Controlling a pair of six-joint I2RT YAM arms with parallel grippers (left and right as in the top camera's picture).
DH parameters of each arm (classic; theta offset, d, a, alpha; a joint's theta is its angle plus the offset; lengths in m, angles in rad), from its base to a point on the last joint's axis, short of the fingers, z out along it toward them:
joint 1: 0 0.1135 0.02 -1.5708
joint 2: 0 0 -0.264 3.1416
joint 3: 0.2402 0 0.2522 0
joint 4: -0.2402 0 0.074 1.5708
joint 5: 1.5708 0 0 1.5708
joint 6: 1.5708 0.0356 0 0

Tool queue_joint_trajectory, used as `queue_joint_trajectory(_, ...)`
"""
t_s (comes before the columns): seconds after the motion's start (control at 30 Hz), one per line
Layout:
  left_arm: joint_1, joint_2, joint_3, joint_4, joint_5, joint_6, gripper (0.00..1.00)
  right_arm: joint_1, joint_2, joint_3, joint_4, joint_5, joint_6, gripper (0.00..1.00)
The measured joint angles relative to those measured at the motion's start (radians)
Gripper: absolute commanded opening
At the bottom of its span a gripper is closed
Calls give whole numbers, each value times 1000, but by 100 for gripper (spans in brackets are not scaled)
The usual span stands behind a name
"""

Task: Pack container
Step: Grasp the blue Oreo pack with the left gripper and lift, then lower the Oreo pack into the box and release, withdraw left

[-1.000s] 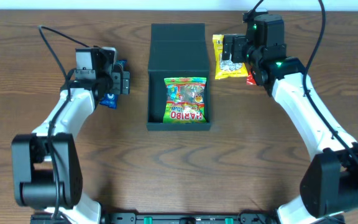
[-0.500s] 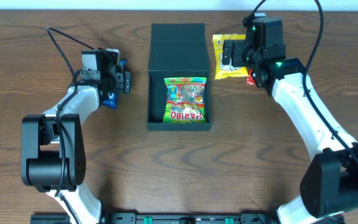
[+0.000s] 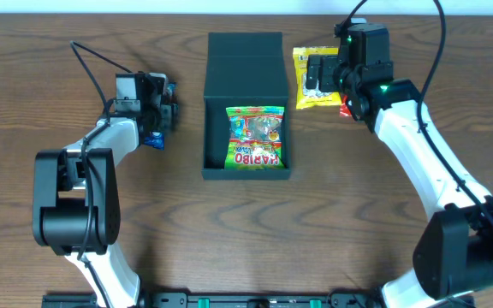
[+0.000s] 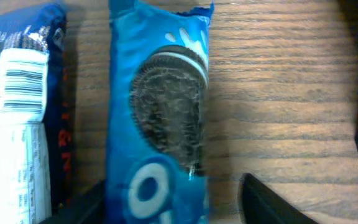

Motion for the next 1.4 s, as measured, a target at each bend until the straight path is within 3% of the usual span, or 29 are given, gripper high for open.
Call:
queue_joint_trajectory(0.1,0,0,0,2,5,5,26,0,0,0,-3,0,4,99)
queue_joint_trajectory(0.17,0,0,2,2,10,0,19,0,0,0,-3,0,4,99)
queue_joint_trajectory(0.67,-13,-77,107,-75,11,-93,13,-45,0,0,-3,1,36,99)
queue_joint_trajectory(0.83,-95,-193,161,-103,11,-176,13,-63,0,0,-3,1,63,99)
queue_joint_trajectory(0.87,-125,-205,167,-133,11,-217,6,-64,0,0,-3,1,66,99)
queue_joint_trajectory(0.9,-145,-208,168,-155,11,-243,6,-65,0,0,-3,1,66,99)
queue_joint_trajectory(1.2,-321,-203,167,-379,-13,-365,11,-65,0,0,-7,1,70,99)
queue_joint_trajectory(1.4,-354,-203,167,-440,-21,-408,11,-65,0,0,-30,0,70,99)
